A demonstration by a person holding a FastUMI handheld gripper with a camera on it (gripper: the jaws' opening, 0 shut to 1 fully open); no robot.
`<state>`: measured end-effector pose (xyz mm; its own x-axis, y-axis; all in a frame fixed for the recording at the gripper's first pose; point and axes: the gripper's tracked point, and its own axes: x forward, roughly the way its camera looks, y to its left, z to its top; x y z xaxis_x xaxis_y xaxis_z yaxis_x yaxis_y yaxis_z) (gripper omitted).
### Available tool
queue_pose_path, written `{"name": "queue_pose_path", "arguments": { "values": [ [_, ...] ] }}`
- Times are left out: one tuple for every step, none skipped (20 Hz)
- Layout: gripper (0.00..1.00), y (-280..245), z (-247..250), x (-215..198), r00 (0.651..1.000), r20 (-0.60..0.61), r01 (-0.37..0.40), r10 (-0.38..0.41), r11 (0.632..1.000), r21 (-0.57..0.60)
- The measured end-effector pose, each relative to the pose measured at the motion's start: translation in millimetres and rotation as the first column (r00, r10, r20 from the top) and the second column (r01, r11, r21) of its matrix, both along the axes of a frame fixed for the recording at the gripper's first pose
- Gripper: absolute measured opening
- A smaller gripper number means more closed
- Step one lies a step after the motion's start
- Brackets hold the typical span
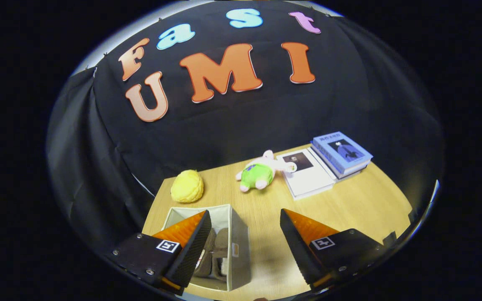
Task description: Open the storage box then place both shoes into the box .Put the left shoe in first, then the right shoe, with the right side of both shoes facing outward in a uniform manner.
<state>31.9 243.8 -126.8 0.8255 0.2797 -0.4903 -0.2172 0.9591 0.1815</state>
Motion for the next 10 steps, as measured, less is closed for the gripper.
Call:
{"name": "queue_pose_path", "arguments": {
  "values": [
    [0.98,-9,16,3,0.999,0.034,-0.004,0.004,1.000,-0.006],
    [0.98,-17,28,5,0.998,0.061,-0.006,0.007,1.000,-0.016],
    [0.98,-25,39,7,0.996,0.084,-0.010,0.012,1.000,-0.022],
    [0.98,-33,49,9,0.995,0.101,-0.013,0.014,1.000,-0.017],
    [0.98,-41,58,10,0.994,0.111,-0.013,0.013,1.000,-0.008],
    [0.98,-52,64,11,0.993,0.122,-0.007,0.007,1.000,0.000],
    [0.98,-62,69,13,0.990,0.138,0.006,-0.006,1.000,0.000],
    [0.98,-74,72,15,0.988,0.154,0.023,-0.022,1.000,-0.002],
    [0.98,-85,75,16,0.986,0.161,0.038,-0.036,0.999,-0.005],
    [0.98,-94,75,17,0.985,0.164,0.049,-0.047,0.999,-0.008]
  ]
}}
